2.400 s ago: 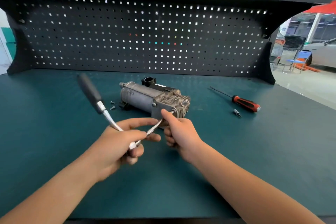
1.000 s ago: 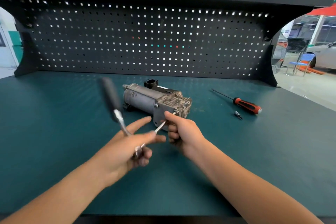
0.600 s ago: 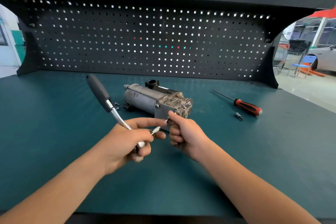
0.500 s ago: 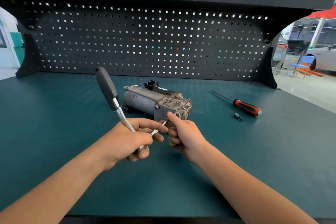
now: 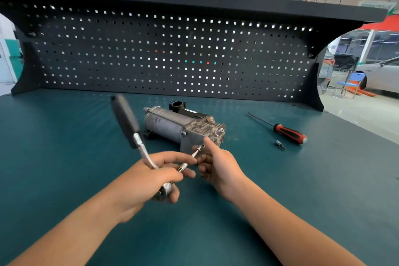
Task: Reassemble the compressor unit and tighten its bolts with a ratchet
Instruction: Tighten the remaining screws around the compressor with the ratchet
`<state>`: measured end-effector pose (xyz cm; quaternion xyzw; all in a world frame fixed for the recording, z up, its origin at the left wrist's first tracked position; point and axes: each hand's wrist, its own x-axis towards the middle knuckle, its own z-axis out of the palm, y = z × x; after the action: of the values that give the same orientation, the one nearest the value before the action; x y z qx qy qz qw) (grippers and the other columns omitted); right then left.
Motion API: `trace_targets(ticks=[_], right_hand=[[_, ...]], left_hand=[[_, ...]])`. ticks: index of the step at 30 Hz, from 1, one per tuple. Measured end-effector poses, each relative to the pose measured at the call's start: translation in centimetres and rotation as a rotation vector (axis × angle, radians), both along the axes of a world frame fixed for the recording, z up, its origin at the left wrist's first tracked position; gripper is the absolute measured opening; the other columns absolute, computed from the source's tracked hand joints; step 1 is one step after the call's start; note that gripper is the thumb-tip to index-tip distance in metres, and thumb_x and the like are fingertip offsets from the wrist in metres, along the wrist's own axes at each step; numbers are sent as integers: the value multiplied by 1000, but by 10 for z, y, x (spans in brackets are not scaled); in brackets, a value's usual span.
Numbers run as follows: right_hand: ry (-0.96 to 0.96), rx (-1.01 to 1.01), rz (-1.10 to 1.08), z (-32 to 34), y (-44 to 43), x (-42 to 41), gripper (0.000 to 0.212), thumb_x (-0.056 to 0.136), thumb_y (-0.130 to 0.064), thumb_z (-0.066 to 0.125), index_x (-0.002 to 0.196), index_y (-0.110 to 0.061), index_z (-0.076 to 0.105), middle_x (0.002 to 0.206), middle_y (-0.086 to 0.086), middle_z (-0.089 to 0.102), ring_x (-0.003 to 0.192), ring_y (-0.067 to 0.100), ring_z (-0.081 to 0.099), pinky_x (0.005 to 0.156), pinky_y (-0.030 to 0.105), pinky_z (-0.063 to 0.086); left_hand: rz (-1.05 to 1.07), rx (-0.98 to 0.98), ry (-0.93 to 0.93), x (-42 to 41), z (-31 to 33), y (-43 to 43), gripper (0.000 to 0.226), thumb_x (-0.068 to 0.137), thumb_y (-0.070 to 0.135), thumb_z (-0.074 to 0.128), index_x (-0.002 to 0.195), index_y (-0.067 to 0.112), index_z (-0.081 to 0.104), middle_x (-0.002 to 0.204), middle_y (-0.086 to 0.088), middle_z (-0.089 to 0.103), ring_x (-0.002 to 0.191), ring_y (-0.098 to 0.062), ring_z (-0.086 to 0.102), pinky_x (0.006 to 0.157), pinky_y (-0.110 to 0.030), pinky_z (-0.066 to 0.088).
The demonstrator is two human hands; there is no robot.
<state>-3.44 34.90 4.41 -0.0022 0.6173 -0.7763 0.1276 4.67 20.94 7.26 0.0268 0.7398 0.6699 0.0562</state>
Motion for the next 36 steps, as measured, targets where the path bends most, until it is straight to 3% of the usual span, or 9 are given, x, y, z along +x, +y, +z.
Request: trace_targets(ticks=[3,4,10,36], right_hand=[[-32,-55,-34,1,-1,-3,36,97,-32,41,87,-6,64,44,-4,55,33,7,43,37,15,35],[-36,-62,-39,1,-1,-3,37,98,-30,39,84,-7,64,43,-3,55,32,7,43,37,15,35],[-28,-34,-82,2,-4,-3,37,99,-26,34,84,-8,63,41,-3,55,30,7,41,37,14,33],[-25,-1,-58,0,-5,-1,33,99,-32,38,94,-10,62,44,-5,55,34,7,43,38,17,34]], left_hand=[[-14,538,-248,3,-3,-11,35,70,-7,46,77,10,76,88,-16,71,30,-9,37,32,-16,35],[3,624,-264,3,-4,-15,34,65,-5,46,75,9,76,87,-18,71,29,-8,35,31,-15,34],[251,457,-28,-9,-15,-32,36,82,-11,38,84,6,70,87,-16,71,33,-10,36,35,-18,35],[198,585,-200,-21,-23,-37,30,81,-5,36,88,4,64,85,-13,72,30,-6,30,34,-12,32]])
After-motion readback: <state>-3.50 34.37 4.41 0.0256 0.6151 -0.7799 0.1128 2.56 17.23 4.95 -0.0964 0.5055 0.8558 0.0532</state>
